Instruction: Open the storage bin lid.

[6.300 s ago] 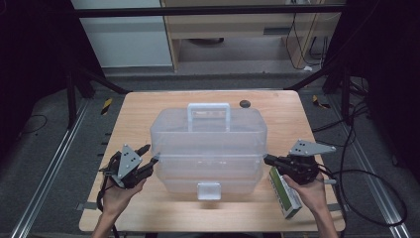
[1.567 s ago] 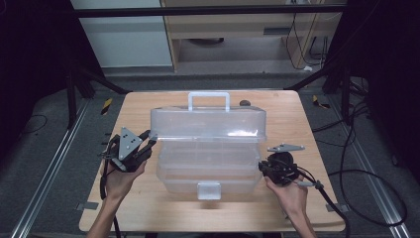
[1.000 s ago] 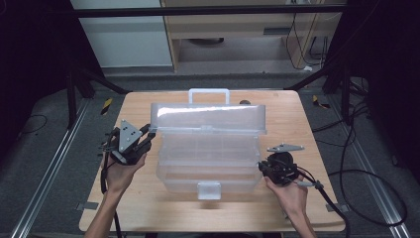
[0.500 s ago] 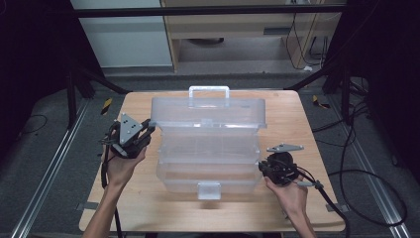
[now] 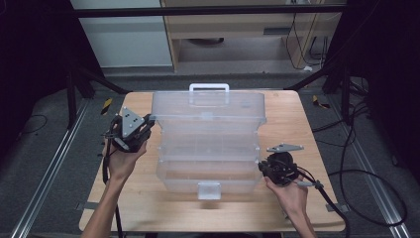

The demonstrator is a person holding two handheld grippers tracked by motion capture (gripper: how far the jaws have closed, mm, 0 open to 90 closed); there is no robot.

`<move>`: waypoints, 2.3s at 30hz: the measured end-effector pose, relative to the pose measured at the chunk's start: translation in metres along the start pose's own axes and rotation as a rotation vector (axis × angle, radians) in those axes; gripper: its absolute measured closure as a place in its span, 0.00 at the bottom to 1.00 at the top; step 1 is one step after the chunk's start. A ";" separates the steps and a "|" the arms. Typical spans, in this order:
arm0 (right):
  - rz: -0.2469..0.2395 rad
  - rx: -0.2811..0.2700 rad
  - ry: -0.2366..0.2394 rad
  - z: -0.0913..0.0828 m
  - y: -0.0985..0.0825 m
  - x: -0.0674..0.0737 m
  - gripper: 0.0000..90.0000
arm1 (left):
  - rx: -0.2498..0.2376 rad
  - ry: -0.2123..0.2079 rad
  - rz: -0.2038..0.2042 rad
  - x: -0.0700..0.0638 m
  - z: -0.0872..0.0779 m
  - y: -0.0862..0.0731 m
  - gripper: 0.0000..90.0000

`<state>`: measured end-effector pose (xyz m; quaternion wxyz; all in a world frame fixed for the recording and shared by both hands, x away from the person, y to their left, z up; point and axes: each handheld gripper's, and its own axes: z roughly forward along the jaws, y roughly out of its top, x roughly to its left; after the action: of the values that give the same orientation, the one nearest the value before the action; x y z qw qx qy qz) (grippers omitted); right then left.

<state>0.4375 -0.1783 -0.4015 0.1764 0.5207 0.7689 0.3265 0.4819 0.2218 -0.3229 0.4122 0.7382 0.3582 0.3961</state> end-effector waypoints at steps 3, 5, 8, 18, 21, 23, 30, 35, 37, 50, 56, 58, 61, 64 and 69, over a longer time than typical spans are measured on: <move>0.004 0.004 0.001 0.000 0.000 0.000 0.90 | -0.001 0.004 0.000 0.001 0.002 0.001 0.90; 0.004 0.005 0.001 0.000 0.000 0.000 0.90 | -0.001 0.006 0.001 0.001 0.002 0.002 0.91; 0.003 0.010 0.003 0.000 0.001 0.000 0.90 | 0.003 0.008 0.003 0.002 0.003 0.003 0.91; -0.011 0.013 -0.017 0.002 0.004 -0.001 0.91 | 0.006 0.011 0.008 0.003 0.006 0.006 0.91; -0.011 0.015 -0.017 0.002 0.004 -0.001 0.91 | 0.006 0.014 0.007 0.004 0.007 0.007 0.91; -0.014 0.016 -0.019 0.002 0.004 -0.001 0.91 | 0.011 0.017 0.011 0.005 0.008 0.008 0.91; -0.016 0.016 -0.019 0.002 0.004 -0.001 0.91 | 0.012 0.020 0.009 0.007 0.012 0.012 0.92; -0.016 0.016 -0.019 0.002 0.004 -0.001 0.91 | 0.013 0.019 0.000 0.010 0.015 0.013 0.92; -0.017 0.017 -0.018 0.002 0.004 -0.001 0.91 | 0.014 0.017 -0.003 0.011 0.017 0.015 0.92; -0.022 0.015 -0.014 0.002 0.004 -0.001 0.91 | 0.017 0.007 -0.024 0.017 0.025 0.021 0.93; -0.035 0.013 -0.011 0.002 0.003 -0.001 0.90 | 0.005 0.009 -0.028 0.020 0.029 0.023 0.93; -0.034 0.010 -0.008 0.002 0.003 -0.002 0.90 | 0.006 0.013 -0.027 0.020 0.031 0.024 0.93; -0.034 0.009 -0.009 0.002 0.003 -0.002 0.90 | 0.006 0.016 -0.028 0.021 0.033 0.025 0.93; -0.034 0.010 -0.008 0.002 0.003 -0.002 0.90 | 0.003 0.017 -0.032 0.022 0.036 0.026 0.93; -0.036 0.011 -0.007 0.002 0.003 -0.002 0.90 | 0.005 0.022 -0.034 0.024 0.042 0.030 0.92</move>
<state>0.4416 -0.1787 -0.4008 0.1820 0.5089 0.7792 0.3173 0.5352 0.2168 -0.3039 0.4132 0.7286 0.3760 0.3964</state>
